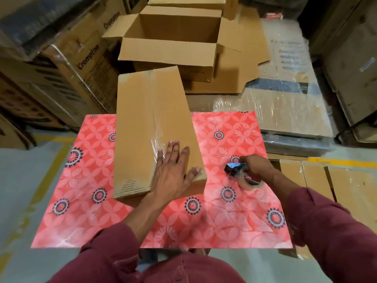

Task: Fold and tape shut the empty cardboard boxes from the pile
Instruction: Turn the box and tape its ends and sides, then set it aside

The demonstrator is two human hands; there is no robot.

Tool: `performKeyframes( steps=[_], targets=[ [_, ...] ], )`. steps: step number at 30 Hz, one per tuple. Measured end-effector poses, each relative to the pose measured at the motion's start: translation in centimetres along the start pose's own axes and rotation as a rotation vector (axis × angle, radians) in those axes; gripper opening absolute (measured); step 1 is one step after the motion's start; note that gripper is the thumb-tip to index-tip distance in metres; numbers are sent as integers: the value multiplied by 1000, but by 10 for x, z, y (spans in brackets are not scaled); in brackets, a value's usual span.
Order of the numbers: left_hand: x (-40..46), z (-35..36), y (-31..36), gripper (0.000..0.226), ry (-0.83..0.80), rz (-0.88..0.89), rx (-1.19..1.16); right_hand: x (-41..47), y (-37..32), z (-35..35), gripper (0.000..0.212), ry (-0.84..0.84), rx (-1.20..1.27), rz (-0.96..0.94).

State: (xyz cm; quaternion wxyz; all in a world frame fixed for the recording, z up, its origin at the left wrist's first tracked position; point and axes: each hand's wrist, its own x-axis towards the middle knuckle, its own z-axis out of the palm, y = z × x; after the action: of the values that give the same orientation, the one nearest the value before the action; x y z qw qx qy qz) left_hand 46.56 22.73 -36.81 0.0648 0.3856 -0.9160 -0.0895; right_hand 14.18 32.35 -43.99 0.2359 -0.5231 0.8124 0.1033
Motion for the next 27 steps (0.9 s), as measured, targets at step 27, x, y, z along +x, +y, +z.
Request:
performKeyframes(
  steps=[27],
  targets=[
    [-46,-131,-58,61,-181,-746,-1983,-160,-264,-189,56,515,-153,-535]
  ],
)
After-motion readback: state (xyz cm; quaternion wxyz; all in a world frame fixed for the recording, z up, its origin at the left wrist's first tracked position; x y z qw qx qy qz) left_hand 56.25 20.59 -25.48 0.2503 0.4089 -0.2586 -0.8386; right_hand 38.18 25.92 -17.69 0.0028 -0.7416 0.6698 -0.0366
